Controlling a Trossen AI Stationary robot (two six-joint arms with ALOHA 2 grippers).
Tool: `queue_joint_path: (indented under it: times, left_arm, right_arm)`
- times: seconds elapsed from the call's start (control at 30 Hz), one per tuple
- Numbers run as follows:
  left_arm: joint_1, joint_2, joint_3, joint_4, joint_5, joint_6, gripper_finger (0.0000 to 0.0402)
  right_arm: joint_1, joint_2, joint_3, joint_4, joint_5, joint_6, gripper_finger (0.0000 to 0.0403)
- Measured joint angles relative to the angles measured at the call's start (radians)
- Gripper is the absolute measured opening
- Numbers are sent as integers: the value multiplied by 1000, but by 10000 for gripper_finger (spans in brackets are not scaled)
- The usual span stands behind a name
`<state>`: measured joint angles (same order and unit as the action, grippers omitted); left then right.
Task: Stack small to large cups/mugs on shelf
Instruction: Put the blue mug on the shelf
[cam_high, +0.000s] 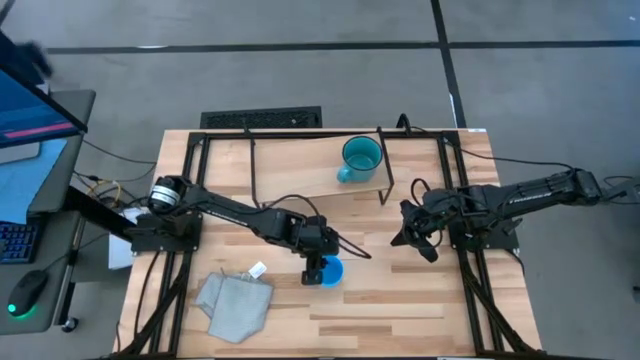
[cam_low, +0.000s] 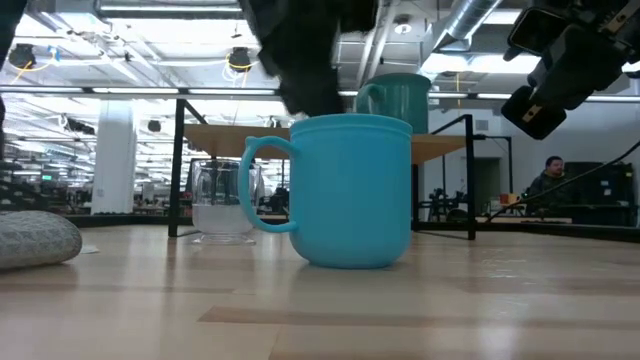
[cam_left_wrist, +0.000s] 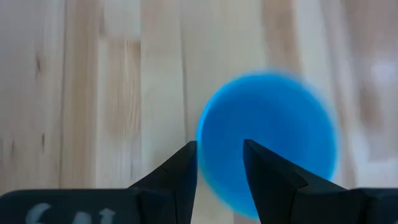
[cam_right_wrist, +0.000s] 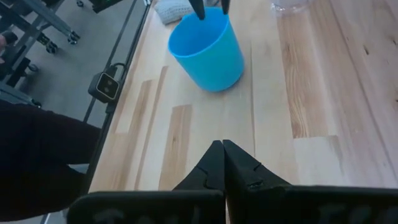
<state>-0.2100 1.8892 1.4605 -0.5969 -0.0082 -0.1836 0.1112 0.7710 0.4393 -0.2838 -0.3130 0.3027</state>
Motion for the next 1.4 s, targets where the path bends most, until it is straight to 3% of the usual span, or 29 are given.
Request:
queue_joint_path:
  times: [0.43, 0.8, 1.07, 1.23, 1.4]
  left_arm:
    - [-6, 63, -2, 20, 23, -49, 111]
    - [-2, 63, -2, 17, 57, -49, 8]
    - [-1, 62, -2, 10, 60, -62, 3]
    - [25, 62, -2, 11, 106, -220, 2]
    - [46, 19, -2, 24, 64, -279, 1]
  right_arm:
    - [0, 1, 0, 1, 0, 0, 12]
    - [0, 1, 0, 0, 0, -23, 12]
    - [0, 1, 0, 0, 0, -24, 12]
    - [0, 1, 0, 0, 0, -24, 12]
    - [0, 1, 0, -1, 0, -23, 12]
